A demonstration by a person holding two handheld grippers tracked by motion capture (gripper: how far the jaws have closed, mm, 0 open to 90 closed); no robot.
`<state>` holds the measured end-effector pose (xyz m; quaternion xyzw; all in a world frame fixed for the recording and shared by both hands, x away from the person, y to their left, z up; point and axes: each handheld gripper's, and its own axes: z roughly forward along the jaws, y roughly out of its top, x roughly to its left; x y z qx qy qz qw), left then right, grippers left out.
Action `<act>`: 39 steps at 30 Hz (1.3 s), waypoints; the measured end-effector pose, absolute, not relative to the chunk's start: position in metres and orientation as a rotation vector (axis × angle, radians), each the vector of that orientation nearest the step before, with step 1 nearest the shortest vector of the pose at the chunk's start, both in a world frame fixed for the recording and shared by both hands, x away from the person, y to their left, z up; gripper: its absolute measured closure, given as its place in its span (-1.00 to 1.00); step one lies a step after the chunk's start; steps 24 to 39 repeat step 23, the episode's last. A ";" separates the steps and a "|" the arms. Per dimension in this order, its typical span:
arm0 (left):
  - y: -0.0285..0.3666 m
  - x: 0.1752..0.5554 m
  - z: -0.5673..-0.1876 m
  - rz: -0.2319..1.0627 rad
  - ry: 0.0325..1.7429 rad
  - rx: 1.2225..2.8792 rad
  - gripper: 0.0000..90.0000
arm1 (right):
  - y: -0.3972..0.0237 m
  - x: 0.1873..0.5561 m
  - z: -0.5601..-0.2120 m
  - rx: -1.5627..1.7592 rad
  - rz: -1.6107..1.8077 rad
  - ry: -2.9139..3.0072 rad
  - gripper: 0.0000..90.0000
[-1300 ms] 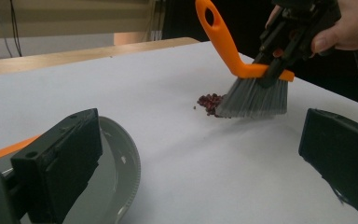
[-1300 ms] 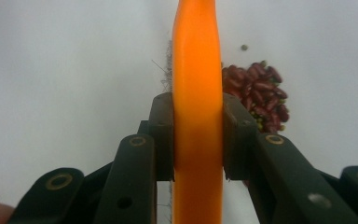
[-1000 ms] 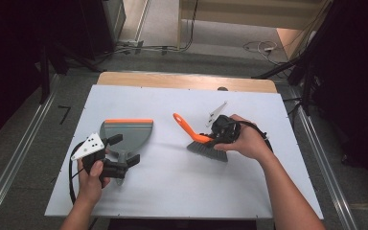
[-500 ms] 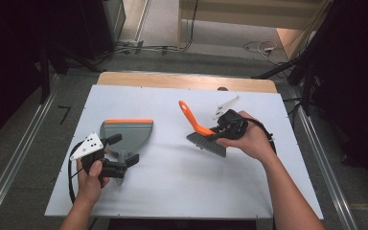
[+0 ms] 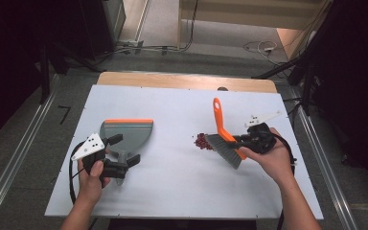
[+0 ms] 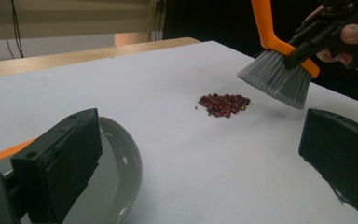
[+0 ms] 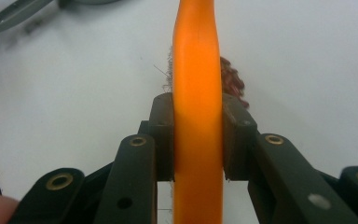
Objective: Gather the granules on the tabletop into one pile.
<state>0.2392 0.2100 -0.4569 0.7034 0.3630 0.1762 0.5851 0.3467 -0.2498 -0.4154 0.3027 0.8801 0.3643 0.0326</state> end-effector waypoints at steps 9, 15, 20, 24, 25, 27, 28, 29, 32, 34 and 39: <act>0.210 0.239 -0.457 0.424 0.847 1.642 -1.00 | -0.300 0.328 -0.430 1.104 1.200 2.624 0.53; 0.211 0.240 -0.457 0.432 0.842 1.643 -1.00 | -0.333 0.320 -0.440 1.190 1.253 2.562 0.53; 0.211 0.240 -0.457 0.432 0.844 1.638 -1.00 | -0.357 0.317 -0.445 1.281 1.288 2.503 0.53; 0.211 0.240 -0.457 0.432 0.846 1.635 -1.00 | -0.362 0.318 -0.447 1.300 1.305 2.483 0.53; 0.211 0.240 -0.457 0.432 0.846 1.635 -1.00 | -0.362 0.318 -0.447 1.300 1.305 2.483 0.53; 0.211 0.240 -0.457 0.432 0.846 1.635 -1.00 | -0.362 0.318 -0.447 1.300 1.305 2.483 0.53; 0.211 0.240 -0.457 0.432 0.846 1.635 -1.00 | -0.362 0.318 -0.447 1.300 1.305 2.483 0.53; 0.211 0.240 -0.457 0.432 0.846 1.635 -1.00 | -0.362 0.318 -0.447 1.300 1.305 2.483 0.53; 0.211 0.240 -0.457 0.432 0.846 1.635 -1.00 | -0.362 0.318 -0.447 1.300 1.305 2.483 0.53; 0.211 0.240 -0.457 0.432 0.846 1.635 -1.00 | -0.362 0.318 -0.447 1.300 1.305 2.483 0.53; 0.211 0.240 -0.457 0.432 0.846 1.635 -1.00 | -0.362 0.318 -0.447 1.300 1.305 2.483 0.53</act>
